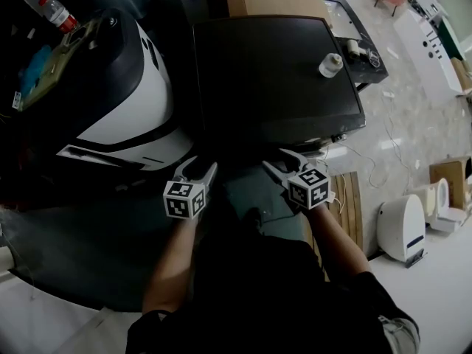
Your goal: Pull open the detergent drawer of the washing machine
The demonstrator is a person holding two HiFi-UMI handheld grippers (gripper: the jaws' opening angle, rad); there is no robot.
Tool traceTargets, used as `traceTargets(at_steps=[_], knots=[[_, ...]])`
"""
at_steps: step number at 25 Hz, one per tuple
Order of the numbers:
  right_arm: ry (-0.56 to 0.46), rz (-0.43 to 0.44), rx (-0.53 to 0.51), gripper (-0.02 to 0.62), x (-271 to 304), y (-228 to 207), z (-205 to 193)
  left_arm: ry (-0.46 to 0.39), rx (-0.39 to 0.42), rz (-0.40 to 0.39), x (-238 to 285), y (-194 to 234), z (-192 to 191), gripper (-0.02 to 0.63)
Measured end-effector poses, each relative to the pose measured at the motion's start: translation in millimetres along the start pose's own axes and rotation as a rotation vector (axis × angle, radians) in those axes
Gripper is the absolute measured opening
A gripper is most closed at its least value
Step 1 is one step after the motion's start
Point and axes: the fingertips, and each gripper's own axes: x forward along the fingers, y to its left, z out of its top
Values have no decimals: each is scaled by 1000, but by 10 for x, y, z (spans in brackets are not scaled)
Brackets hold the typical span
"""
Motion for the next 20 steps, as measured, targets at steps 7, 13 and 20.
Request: traceTargets(at_steps=[7, 13, 20], knots=[[60, -34, 17, 232, 290, -110, -134, 56, 12, -43, 222, 151, -74, 196], [71, -52, 21, 232, 418, -148, -122, 75, 28, -59, 320, 172, -84, 196], [52, -70, 14, 232, 444, -148, -121, 77, 44, -63, 330, 204, -86, 196]])
